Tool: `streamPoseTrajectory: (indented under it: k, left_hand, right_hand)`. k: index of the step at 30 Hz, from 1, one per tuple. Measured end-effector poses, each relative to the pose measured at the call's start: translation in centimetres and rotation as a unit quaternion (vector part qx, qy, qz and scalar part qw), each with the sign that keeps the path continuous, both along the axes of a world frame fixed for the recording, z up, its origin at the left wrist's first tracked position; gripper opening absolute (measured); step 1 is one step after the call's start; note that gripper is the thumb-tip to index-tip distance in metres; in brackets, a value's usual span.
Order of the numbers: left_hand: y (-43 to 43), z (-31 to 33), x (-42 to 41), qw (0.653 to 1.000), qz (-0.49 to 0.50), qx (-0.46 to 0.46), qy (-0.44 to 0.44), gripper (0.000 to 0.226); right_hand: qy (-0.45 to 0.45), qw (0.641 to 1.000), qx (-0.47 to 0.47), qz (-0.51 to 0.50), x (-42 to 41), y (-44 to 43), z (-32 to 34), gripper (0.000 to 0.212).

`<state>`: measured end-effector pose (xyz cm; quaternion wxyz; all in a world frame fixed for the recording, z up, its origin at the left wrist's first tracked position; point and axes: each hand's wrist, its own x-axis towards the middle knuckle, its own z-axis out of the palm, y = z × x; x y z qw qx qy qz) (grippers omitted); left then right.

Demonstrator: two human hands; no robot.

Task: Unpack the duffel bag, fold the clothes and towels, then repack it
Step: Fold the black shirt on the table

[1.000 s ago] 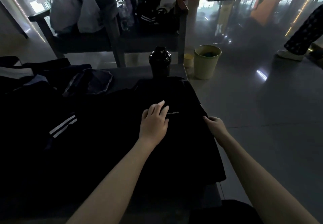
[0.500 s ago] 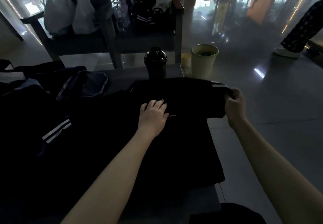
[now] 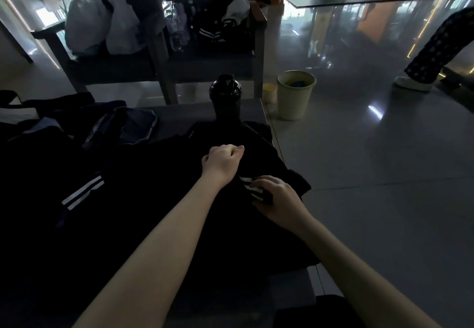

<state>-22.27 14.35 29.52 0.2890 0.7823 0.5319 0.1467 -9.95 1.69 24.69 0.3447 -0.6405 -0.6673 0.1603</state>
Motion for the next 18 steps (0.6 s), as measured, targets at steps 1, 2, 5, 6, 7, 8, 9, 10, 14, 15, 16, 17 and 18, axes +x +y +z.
streamPoseTrajectory:
  k: [1, 2, 5, 6, 7, 8, 9, 10, 14, 15, 16, 17, 18]
  left_hand:
    - [0.0, 0.0, 0.3, 1.000, -0.002, 0.004, 0.019, 0.048]
    - [0.1, 0.0, 0.7, 0.999, -0.004, 0.011, 0.039, 0.052]
    - [0.4, -0.3, 1.8, 0.994, -0.021, 0.044, 0.096, 0.065]
    - [0.4, -0.5, 2.1, 0.992, -0.032, 0.054, 0.107, 0.065]
    - [0.5, -0.6, 2.3, 0.990, -0.044, 0.062, 0.115, 0.062]
    - [0.5, -0.8, 2.4, 0.989, -0.054, 0.067, 0.122, 0.056]
    - [0.6, -0.9, 2.5, 0.988, -0.060, 0.067, 0.126, 0.049]
    - [0.6, -1.0, 2.5, 0.988, -0.061, 0.063, 0.126, 0.042]
    - [0.9, -1.4, 2.1, 0.995, -0.047, 0.045, 0.070, 0.024]
    - [1.1, -1.4, 2.1, 0.998, -0.035, 0.037, 0.033, 0.020]
    - [1.2, -1.4, 2.1, 0.999, -0.021, 0.027, -0.010, 0.018]
    - [1.3, -1.2, 2.2, 0.999, -0.010, 0.017, -0.050, 0.018]
    - [1.5, -0.9, 2.3, 0.997, -0.006, 0.010, -0.083, 0.019]
  right_hand:
    - [-0.001, 1.000, 0.002, -0.001, -0.2, -0.2, -0.3, 0.042]
    - [0.000, 1.000, 0.002, -0.011, -0.3, -0.4, -0.5, 0.048]
    - [-0.012, 0.998, 0.000, -0.054, -0.7, -0.8, -0.9, 0.059]
    - [-0.036, 0.997, -0.005, -0.069, -0.7, -1.0, -1.1, 0.058]
    - [-0.069, 0.994, -0.014, -0.089, -0.6, -1.1, -1.2, 0.057]
    - [-0.101, 0.988, -0.026, -0.113, -0.3, -1.3, -1.3, 0.055]
    - [-0.122, 0.981, -0.040, -0.144, 0.0, -1.4, -1.4, 0.051]
    - [-0.129, 0.974, -0.049, -0.180, 0.5, -1.5, -1.5, 0.047]
    - [-0.047, 0.943, -0.141, -0.297, 2.8, -1.3, -1.3, 0.048]
    - [0.004, 0.938, -0.172, -0.299, 3.3, -1.1, -1.2, 0.048]
    - [0.058, 0.935, -0.187, -0.296, 3.6, -1.0, -1.3, 0.047]
    - [0.108, 0.931, -0.183, -0.296, 3.8, -0.9, -1.4, 0.043]
    - [0.147, 0.928, -0.163, -0.302, 3.8, -0.8, -1.4, 0.037]
